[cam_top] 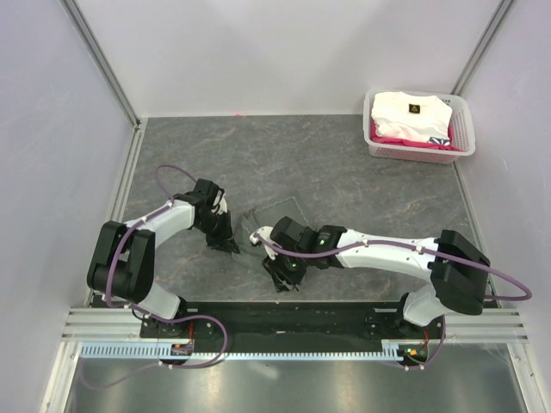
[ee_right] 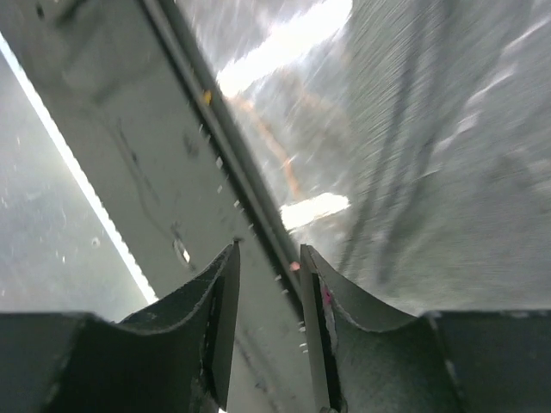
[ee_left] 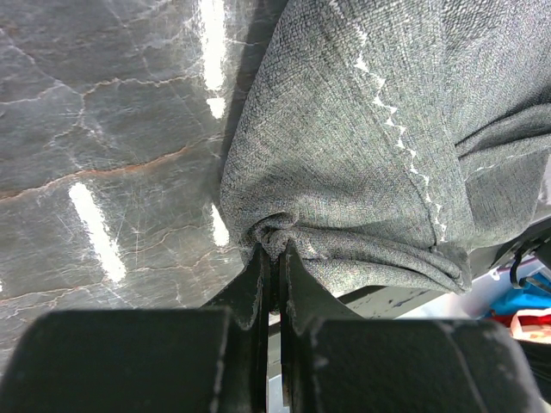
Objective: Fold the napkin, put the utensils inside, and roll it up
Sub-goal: Roll the napkin with the utensil
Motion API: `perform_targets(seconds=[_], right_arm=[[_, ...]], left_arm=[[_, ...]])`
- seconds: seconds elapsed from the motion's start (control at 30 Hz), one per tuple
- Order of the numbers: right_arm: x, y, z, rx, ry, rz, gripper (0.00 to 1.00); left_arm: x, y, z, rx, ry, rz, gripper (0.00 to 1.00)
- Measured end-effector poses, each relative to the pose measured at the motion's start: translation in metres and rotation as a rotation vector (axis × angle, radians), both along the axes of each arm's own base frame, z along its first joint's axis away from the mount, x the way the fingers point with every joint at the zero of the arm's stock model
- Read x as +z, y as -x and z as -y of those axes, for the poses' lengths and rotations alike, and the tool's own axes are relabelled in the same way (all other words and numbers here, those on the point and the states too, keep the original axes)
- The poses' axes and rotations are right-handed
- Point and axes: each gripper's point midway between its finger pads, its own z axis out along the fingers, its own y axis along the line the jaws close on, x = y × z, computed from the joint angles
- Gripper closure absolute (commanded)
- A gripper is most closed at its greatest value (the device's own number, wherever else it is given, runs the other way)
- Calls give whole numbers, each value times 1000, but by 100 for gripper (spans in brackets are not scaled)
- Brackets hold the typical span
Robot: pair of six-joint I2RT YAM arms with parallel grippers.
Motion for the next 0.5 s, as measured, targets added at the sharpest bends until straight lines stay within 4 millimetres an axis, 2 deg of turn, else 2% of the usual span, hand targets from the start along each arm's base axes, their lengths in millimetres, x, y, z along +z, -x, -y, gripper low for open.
perform_targets(seconds=[0.1, 0.17, 0.3, 0.5], right_arm=[[-15, 16, 4, 8, 43, -40, 59], [-25, 20, 7, 2, 73, -56, 59], [-41, 15, 15, -34, 133, -47, 59], [-52, 4, 26, -72, 203, 10, 59]], left_arm=[[-1, 0, 0, -2, -2, -4, 98], [-2, 1, 0, -4, -2, -6, 98], [-2, 1, -1, -10, -3, -3, 98], [-1, 0, -1, -20, -3, 3, 98]])
